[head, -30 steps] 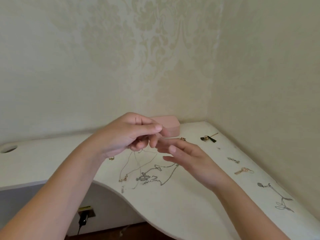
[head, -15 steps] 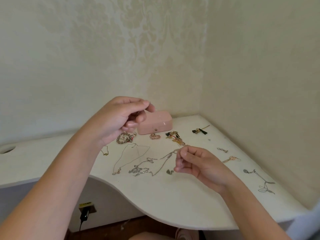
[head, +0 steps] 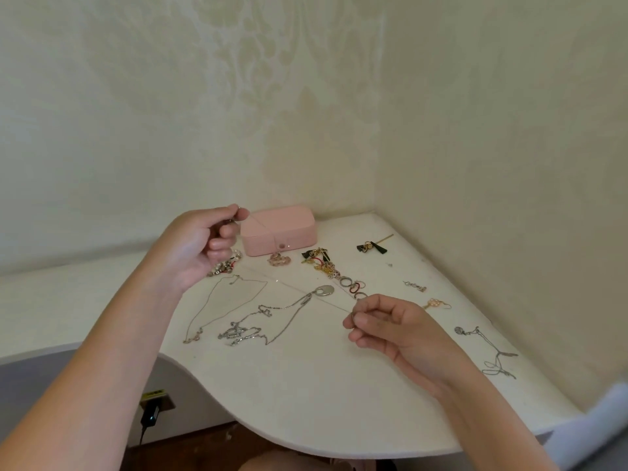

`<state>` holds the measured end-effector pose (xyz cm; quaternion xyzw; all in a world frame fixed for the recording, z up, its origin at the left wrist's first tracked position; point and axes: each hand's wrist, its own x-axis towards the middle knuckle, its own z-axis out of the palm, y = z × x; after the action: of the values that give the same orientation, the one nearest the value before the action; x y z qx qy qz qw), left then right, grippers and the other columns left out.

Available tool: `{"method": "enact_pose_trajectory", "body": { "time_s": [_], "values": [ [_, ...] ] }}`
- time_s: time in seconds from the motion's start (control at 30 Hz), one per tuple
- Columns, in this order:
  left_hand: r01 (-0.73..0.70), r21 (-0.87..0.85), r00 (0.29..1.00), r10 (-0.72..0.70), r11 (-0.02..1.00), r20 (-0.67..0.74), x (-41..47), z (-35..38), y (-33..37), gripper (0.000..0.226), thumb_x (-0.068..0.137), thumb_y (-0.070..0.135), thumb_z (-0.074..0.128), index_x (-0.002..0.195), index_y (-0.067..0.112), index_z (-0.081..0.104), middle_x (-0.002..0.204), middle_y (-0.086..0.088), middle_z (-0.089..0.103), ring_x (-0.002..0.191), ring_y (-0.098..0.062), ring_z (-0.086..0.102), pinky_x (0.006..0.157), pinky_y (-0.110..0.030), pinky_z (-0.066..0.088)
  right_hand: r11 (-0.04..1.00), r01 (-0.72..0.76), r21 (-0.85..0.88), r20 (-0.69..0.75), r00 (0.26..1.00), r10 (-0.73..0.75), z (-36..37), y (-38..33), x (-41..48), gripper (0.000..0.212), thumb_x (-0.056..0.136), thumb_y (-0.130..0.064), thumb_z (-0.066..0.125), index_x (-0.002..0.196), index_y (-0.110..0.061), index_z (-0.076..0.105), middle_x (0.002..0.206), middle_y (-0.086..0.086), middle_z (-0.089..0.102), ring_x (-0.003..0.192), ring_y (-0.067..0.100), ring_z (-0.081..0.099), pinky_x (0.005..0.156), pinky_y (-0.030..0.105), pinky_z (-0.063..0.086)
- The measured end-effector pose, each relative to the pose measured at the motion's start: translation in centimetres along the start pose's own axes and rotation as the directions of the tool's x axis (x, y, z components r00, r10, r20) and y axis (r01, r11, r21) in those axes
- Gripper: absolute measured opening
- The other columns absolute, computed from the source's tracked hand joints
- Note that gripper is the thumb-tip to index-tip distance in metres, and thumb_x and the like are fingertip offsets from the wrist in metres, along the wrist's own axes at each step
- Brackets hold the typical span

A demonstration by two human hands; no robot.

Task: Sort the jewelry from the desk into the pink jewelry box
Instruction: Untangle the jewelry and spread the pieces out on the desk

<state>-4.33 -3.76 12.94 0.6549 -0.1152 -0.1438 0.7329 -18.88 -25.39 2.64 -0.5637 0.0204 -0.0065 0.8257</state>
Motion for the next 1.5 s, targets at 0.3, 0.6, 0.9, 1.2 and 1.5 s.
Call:
{"method": "enact_pose_trajectory", "body": {
  "time_s": [0.3, 0.6, 0.9, 1.2, 1.5],
  "values": [
    [-0.051, 0.088, 0.988, 0.037, 0.995, 0.153, 1.9, -0.5, -1.5, 0.041, 0.065, 0.05, 0.074, 0.05, 0.02, 0.049, 0.049, 0.005, 0.035, 0.037, -0.008, 0.029, 0.035, -0.016, 0.028, 0.913, 0.042, -0.405, -0.294, 0.94, -0.173, -1.0, 0.6, -0.5, 0.015, 0.076, -0.001, 0.073, 0.079, -0.015, 0.075, 0.068, 0.003, 0.072, 0.062, 0.008, 0.063, 0.062, 0.012, 0.049],
    [-0.21, 0.509, 0.937, 0.023, 0.835, 0.348, 1.2, 1.5, -3.7, 0.044, 0.076, 0.046, 0.069, 0.048, 0.016, 0.054, 0.051, 0.0, 0.04, 0.043, -0.008, 0.034, 0.045, -0.016, 0.026, 0.316, 0.036, -0.948, -0.116, 0.885, -0.451, -3.4, 1.7, -2.7, 0.02, 0.079, -0.01, 0.072, 0.079, -0.03, 0.07, 0.075, -0.02, 0.065, 0.075, 0.003, 0.057, 0.065, 0.006, 0.04],
    [-0.432, 0.57, 0.829, 0.06, 0.699, 0.556, -1.4, 0.7, -10.3, 0.047, 0.081, 0.053, 0.061, 0.047, 0.023, 0.045, 0.048, 0.006, 0.033, 0.047, -0.007, 0.029, 0.05, -0.021, 0.024, 0.013, 0.103, -0.995, 0.081, 0.85, -0.521, -4.1, 3.1, -2.2, 0.021, 0.078, -0.006, 0.069, 0.084, -0.026, 0.071, 0.088, -0.017, 0.064, 0.082, 0.0, 0.053, 0.073, 0.012, 0.04],
    [-0.692, 0.508, 0.68, 0.228, 0.513, 0.696, -3.4, -1.9, -12.8, 0.034, 0.086, 0.048, 0.053, 0.065, 0.024, 0.063, 0.071, 0.011, 0.06, 0.062, -0.008, 0.055, 0.056, -0.022, 0.043, -0.002, 0.045, -0.999, 0.039, 0.86, -0.509, -3.8, 3.0, -2.0, 0.035, 0.073, 0.008, 0.057, 0.081, -0.021, 0.073, 0.089, -0.015, 0.067, 0.083, 0.005, 0.059, 0.071, 0.027, 0.051],
    [-0.787, 0.494, 0.597, 0.255, 0.37, 0.76, -4.0, -2.8, -13.2, 0.033, 0.088, 0.054, 0.05, 0.081, 0.028, 0.069, 0.091, 0.021, 0.063, 0.082, 0.003, 0.059, 0.072, -0.02, 0.048, -0.152, -0.125, -0.98, -0.016, 0.821, -0.57, 0.2, 5.3, -2.8, 0.028, 0.072, 0.002, 0.065, 0.094, -0.013, 0.076, 0.095, -0.002, 0.072, 0.086, 0.02, 0.068, 0.073, 0.024, 0.049]
  ]
}}
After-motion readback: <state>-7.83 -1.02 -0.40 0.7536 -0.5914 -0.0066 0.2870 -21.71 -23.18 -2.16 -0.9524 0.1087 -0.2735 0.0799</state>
